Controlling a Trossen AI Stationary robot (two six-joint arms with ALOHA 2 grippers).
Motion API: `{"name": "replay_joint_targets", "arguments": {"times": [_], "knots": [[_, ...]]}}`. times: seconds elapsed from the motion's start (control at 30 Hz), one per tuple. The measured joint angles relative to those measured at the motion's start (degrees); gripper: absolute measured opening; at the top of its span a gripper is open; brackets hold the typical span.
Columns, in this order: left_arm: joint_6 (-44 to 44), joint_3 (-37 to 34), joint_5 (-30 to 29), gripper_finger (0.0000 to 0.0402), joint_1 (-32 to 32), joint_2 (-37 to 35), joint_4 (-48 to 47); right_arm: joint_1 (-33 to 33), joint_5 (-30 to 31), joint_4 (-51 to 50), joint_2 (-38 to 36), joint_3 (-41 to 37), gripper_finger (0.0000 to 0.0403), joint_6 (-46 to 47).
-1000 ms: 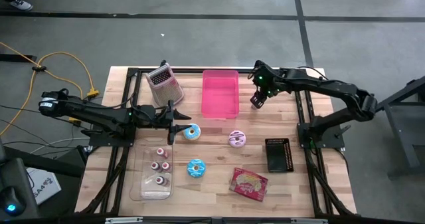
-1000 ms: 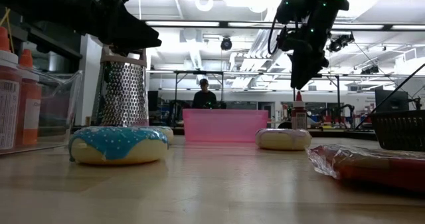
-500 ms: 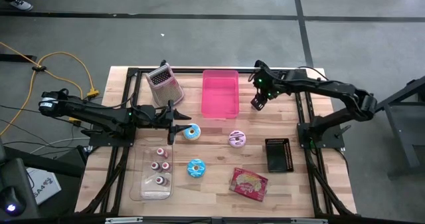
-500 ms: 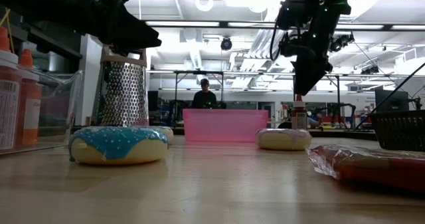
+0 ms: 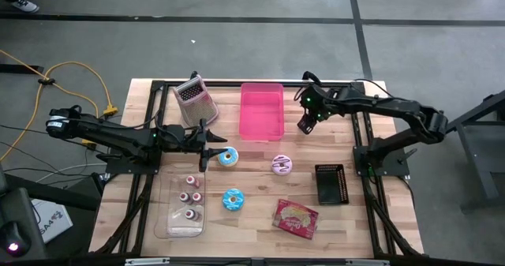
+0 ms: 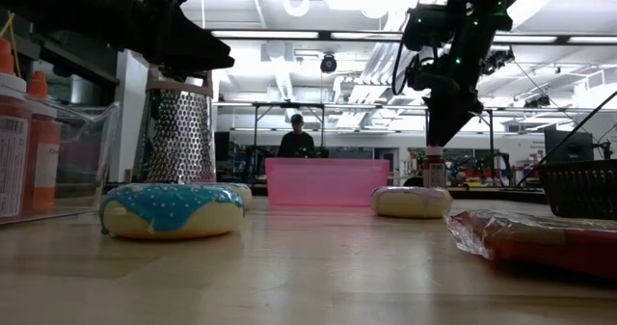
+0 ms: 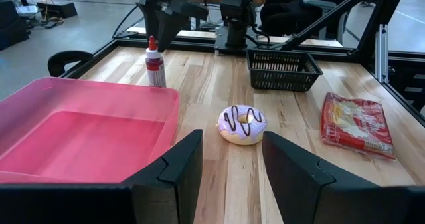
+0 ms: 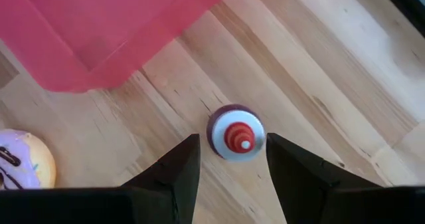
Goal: Pick & Place Food Item
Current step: Put the red large food coloring bottle into the transparent bin
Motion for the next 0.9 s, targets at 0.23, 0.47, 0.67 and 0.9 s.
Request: {"name": "replay_joint_targets", "arguments": {"times": [0.23,0.47,0.67,0.9], "knots": [[0.0,0.0,0.0,0.0152,0.0,0.0,0.0,0.1,0.4,2.7,0.0,-1.2,0.0160,0.0],[0.0,0.0,-0.1,0.0152,0.0,0.0,0.0,0.1,2.0,2.7,1.4,-1.5,0.0160,0.8],[0.0,0.0,-0.3,0.0152,0.0,0.0,0.0,0.1,1.9,3.3,3.0,-1.5,0.0160,0.7],[0.0,0.0,-0.3,0.0152,0.0,0.0,0.0,0.0,1.9,4.5,2.6,-1.5,0.0160,0.2]]}}
